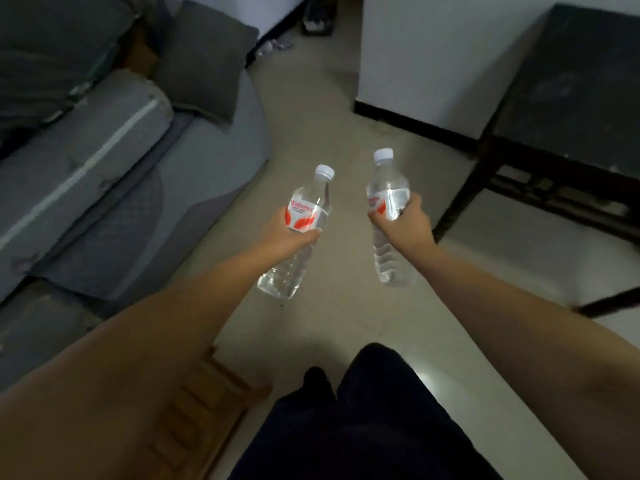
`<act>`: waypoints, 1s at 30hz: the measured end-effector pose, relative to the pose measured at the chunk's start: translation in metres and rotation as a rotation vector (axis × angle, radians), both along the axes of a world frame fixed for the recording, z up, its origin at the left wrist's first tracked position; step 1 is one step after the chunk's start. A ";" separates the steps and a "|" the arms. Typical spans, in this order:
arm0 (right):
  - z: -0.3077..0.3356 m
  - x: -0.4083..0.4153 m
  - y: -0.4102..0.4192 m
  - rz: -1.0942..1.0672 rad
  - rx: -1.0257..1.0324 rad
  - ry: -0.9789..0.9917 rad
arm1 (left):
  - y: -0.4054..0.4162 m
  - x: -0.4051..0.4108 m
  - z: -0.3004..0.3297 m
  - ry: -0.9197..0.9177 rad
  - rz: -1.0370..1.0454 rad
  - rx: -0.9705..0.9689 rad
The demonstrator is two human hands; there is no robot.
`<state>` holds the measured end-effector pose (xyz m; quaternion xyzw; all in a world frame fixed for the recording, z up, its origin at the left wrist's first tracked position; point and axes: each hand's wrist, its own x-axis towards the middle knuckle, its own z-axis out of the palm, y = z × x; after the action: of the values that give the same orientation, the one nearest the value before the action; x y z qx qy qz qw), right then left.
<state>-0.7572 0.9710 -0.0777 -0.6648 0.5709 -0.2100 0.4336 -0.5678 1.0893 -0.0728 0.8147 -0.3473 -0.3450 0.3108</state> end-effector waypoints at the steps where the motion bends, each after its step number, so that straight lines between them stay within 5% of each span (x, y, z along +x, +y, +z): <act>1: -0.001 0.000 -0.004 -0.034 0.001 0.008 | -0.010 0.005 -0.003 0.011 -0.021 0.003; 13: -0.011 -0.027 -0.150 -0.339 -0.013 0.045 | -0.221 0.006 -0.010 0.064 -0.350 0.030; 30: 0.013 -0.059 -0.412 -0.554 -0.020 0.060 | -0.545 -0.023 -0.006 0.110 -0.549 -0.034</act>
<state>-0.8158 0.5587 -0.0651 -0.4936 0.7413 -0.3063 0.3361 -0.5909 0.5444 -0.0787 0.6648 -0.5433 -0.4542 0.2378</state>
